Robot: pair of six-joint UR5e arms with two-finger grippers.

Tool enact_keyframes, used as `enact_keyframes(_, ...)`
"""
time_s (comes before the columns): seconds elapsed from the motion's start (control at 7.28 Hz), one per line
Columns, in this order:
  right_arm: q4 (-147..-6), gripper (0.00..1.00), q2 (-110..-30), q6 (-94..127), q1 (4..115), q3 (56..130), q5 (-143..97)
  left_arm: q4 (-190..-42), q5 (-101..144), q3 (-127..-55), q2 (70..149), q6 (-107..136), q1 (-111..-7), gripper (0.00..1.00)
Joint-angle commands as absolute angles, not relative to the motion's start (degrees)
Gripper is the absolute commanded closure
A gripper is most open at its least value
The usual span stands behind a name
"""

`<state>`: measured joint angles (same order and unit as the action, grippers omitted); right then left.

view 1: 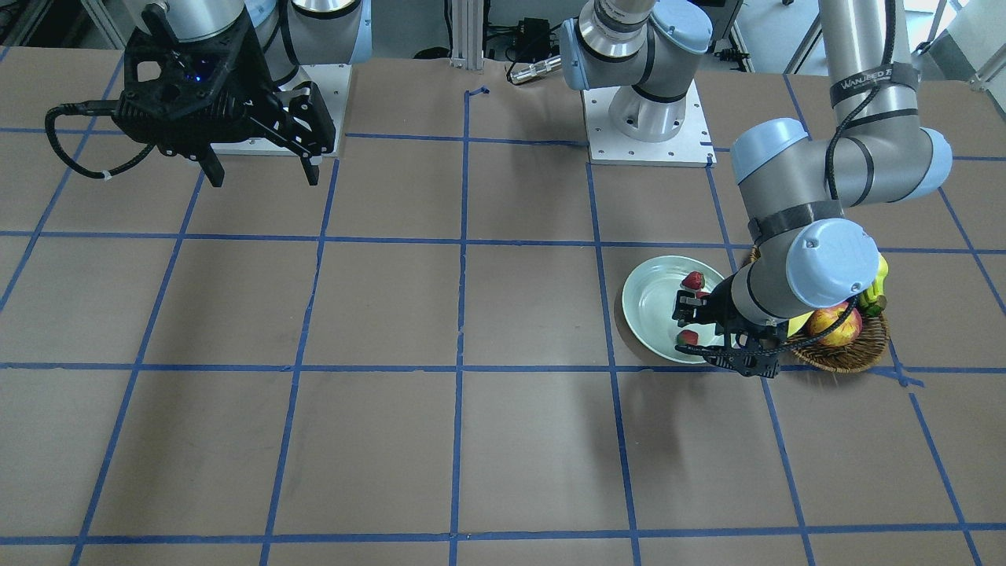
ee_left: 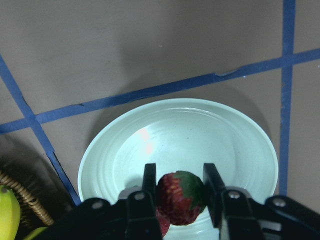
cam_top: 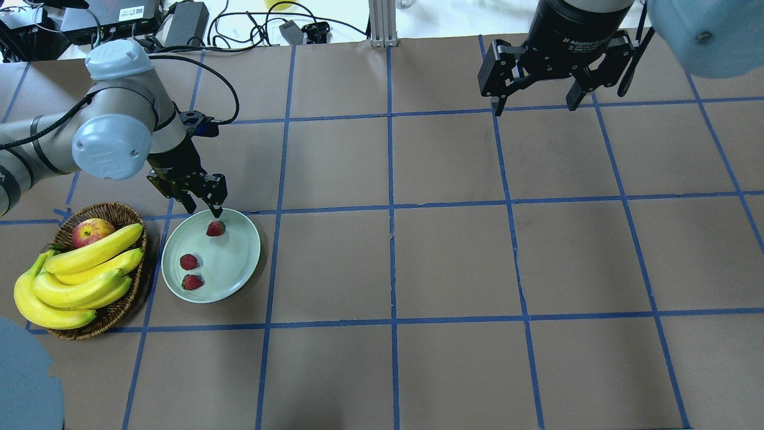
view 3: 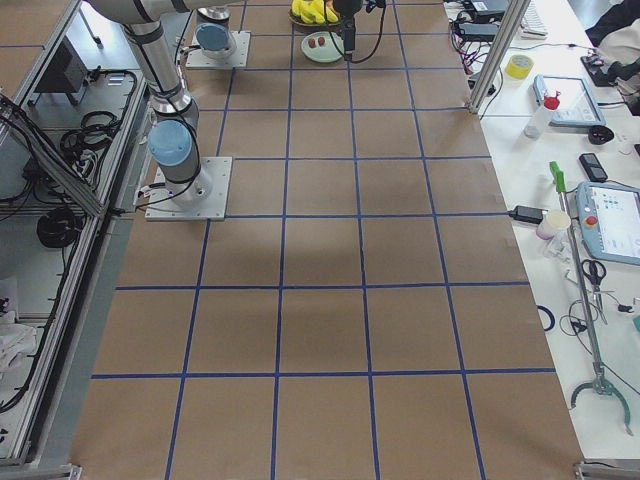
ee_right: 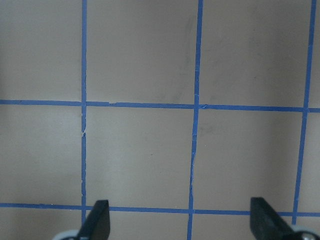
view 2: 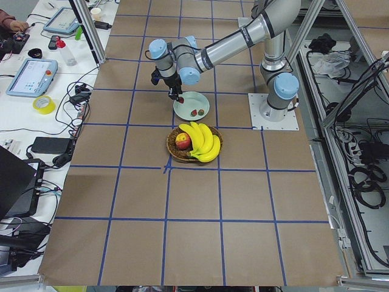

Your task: Collect all strawberries into plate

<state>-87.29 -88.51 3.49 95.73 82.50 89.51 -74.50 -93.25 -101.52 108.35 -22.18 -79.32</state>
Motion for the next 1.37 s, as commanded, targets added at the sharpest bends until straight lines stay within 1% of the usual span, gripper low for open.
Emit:
enact_keyframes(0.0,-87.36,0.00,-88.59,3.52,95.89,82.70,89.47,-75.49,-93.34,-101.17,107.58,-21.89,-79.37,0.00)
enact_keyframes(0.27,-87.36,0.00,-88.59,3.52,95.89,82.79,89.47,-77.60,-93.52,-98.28,104.61,-15.18,-79.89,0.00)
enact_keyframes(0.41,-87.36,0.00,-88.59,3.60,95.89,82.79,89.39,-80.04,-93.34,-94.61,102.68,-10.59,-80.50,0.00)
enact_keyframes(0.69,-87.36,0.00,-88.59,3.78,95.98,82.79,89.38,-90.82,-93.42,-86.79,98.20,-7.74,-81.73,0.00)
enact_keyframes(0.82,-87.28,0.00,-88.59,3.69,95.98,82.79,89.38,-92.36,-93.08,-84.14,95.74,-7.73,-82.70,0.00)
enact_keyframes(1.1,-87.28,0.00,-88.59,3.52,95.98,82.88,89.39,-95.17,-92.82,-84.20,92.04,-3.90,-84.72,0.00)
enact_keyframes(1.24,-87.28,0.00,-88.59,3.52,95.98,82.88,89.47,-95.19,-92.46,-84.20,91.93,1.09,-85.86,0.00)
